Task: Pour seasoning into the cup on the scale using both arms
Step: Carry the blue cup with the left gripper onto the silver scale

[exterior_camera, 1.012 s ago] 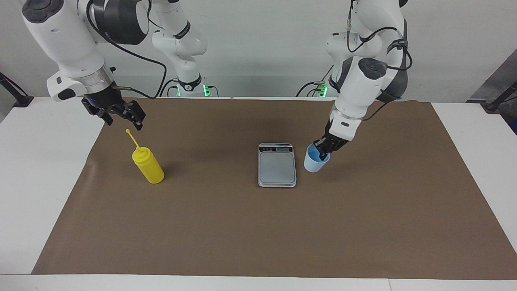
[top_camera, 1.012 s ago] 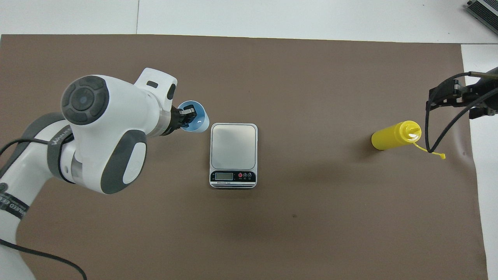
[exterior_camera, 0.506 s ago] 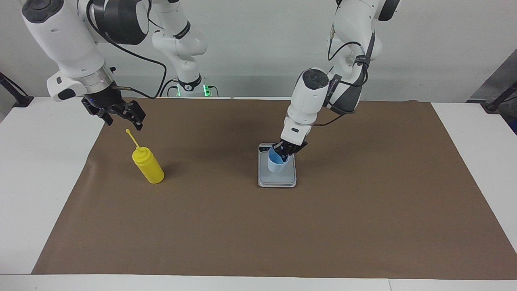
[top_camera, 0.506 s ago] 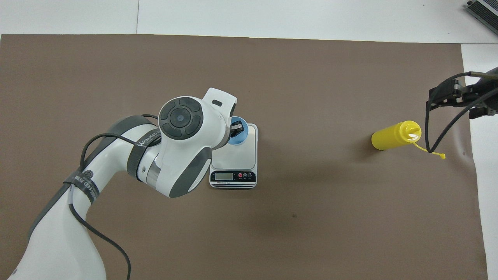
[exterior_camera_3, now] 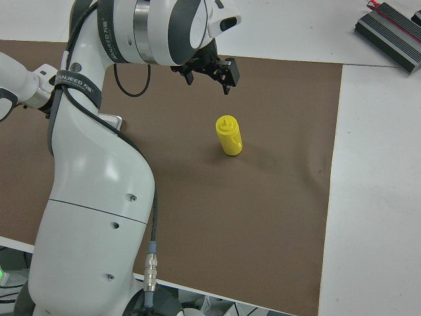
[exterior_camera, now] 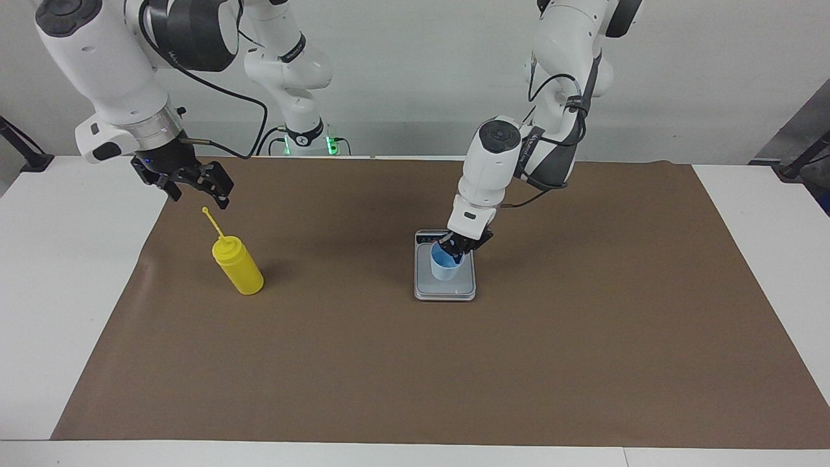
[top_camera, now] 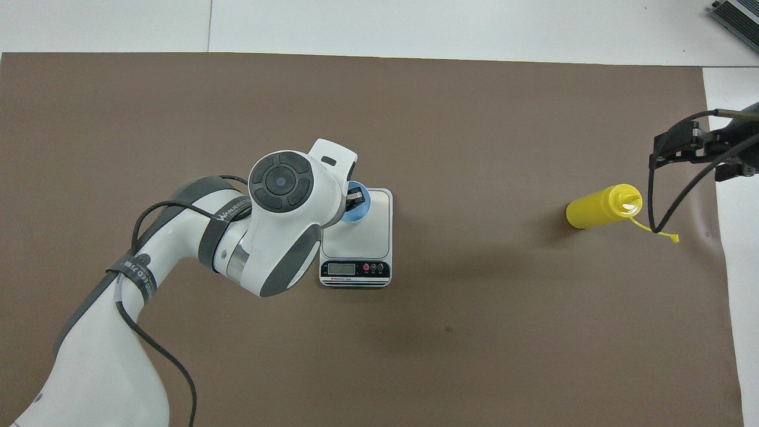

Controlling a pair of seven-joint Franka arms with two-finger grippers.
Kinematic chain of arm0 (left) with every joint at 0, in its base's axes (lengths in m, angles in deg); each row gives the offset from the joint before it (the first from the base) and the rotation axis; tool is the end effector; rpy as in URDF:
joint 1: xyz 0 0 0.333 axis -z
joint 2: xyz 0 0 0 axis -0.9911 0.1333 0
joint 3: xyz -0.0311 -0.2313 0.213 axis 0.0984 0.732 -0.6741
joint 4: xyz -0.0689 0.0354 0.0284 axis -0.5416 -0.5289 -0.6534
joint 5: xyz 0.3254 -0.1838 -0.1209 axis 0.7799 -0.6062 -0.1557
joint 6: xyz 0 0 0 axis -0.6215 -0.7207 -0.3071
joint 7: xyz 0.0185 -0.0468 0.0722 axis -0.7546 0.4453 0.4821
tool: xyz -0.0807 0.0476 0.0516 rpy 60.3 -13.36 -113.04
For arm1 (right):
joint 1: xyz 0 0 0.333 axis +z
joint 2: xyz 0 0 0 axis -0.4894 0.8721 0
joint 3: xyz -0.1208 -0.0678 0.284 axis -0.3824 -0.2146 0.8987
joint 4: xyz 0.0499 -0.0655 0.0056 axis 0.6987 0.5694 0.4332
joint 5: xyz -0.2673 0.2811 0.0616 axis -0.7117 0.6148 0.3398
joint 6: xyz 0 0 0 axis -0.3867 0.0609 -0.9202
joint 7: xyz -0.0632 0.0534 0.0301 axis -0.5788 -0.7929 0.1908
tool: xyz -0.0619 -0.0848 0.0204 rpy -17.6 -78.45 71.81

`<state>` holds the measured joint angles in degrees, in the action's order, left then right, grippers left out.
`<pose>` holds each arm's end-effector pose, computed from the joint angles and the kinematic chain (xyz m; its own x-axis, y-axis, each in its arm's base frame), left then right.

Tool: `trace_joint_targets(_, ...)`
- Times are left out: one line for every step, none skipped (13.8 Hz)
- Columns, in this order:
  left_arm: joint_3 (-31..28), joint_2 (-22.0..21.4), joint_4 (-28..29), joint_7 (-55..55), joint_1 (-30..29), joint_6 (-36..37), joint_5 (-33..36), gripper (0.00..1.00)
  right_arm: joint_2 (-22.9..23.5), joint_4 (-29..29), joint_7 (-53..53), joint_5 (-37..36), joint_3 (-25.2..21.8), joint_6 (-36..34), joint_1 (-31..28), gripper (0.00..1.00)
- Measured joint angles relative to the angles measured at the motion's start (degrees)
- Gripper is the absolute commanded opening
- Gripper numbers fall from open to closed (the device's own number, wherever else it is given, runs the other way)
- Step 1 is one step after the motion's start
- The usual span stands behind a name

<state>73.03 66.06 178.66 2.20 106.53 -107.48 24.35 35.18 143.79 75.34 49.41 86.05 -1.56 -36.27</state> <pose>0.5343 -0.3628 0.3777 0.9546 0.2959 0.0354 0.2901 -0.9499 0.1166 0.5993 -0.0280 0.6091 0.9800 -0.1971 -0.0256 -0.1969 -0.9804 0.0122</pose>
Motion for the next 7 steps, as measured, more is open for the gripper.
trace_joint_targets(0.0, 0.1, 0.1, 0.0, 0.0, -0.2, 0.0, 0.0, 0.0, 0.0, 0.0, 0.0, 0.0, 0.0, 0.0, 1.0)
trace_joint_targets(0.1, 0.1, 0.1, 0.0, 0.0, -0.3, 0.0, 0.0, 0.0, 0.0, 0.0, 0.0, 0.0, 0.0, 0.0, 1.0)
trace_joint_targets(0.1, 0.1, 0.1, 0.0, 0.0, -0.4, 0.0, 0.0, 0.0, 0.0, 0.0, 0.0, 0.0, 0.0, 0.0, 1.0)
trace_joint_targets(0.1, 0.1, 0.1, 0.0, 0.0, -0.6, 0.1, 0.0, 0.0, 0.0, 0.0, 0.0, 0.0, 0.0, 0.0, 1.0)
trace_joint_targets(0.1, 0.1, 0.1, 0.0, 0.0, -0.8, 0.2, 0.0, 0.0, 0.0, 0.0, 0.0, 0.0, 0.0, 0.0, 1.0)
trace_joint_targets(0.1, 0.1, 0.1, 0.0, 0.0, -0.9, 0.3, 0.0, 0.0, 0.0, 0.0, 0.0, 0.0, 0.0, 0.0, 1.0)
trace_joint_targets(0.1, 0.1, 0.1, 0.0, 0.1, -0.9, 0.3, 0.0, 0.0, 0.0, 0.0, 0.0, 0.0, 0.0, 0.0, 1.0)
